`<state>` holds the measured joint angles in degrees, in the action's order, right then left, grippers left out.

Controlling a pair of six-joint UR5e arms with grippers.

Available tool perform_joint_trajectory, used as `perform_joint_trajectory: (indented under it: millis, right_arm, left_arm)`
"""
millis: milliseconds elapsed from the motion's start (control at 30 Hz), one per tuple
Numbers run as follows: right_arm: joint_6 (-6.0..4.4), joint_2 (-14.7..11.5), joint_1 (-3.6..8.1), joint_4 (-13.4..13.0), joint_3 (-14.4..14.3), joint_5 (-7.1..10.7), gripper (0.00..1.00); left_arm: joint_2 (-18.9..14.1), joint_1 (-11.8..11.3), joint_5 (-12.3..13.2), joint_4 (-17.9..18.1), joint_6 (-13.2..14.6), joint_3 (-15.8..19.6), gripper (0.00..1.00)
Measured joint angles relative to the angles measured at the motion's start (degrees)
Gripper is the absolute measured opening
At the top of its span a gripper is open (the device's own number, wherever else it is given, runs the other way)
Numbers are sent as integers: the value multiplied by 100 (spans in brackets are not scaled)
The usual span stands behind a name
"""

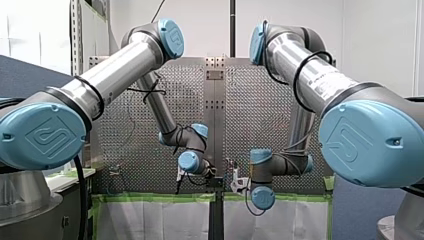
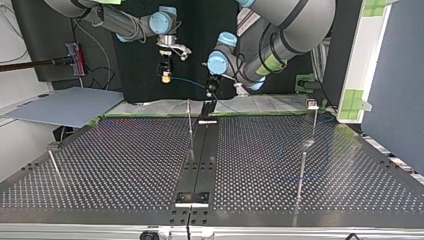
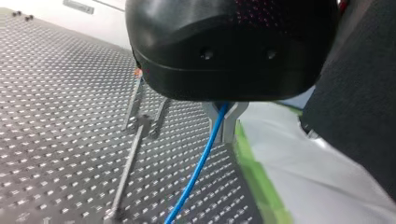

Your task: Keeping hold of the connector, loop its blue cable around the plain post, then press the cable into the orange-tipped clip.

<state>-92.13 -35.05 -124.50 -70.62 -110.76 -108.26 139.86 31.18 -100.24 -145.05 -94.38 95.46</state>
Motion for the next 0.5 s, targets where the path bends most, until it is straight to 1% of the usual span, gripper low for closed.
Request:
perform_joint_trajectory:
  millis: [100,267,500]
  right_arm:
    - [0,58,18,28,85,0,0]
    - [28,78,103,50,224,22,0]
    - [88,80,248,63,374,46,0]
  left_arm:
    - [0,-15,-65,171,12,-8,0]
    - [14,-41,-174,443,90,-18,0]
    - [125,-82,-97,878,82,-177,0]
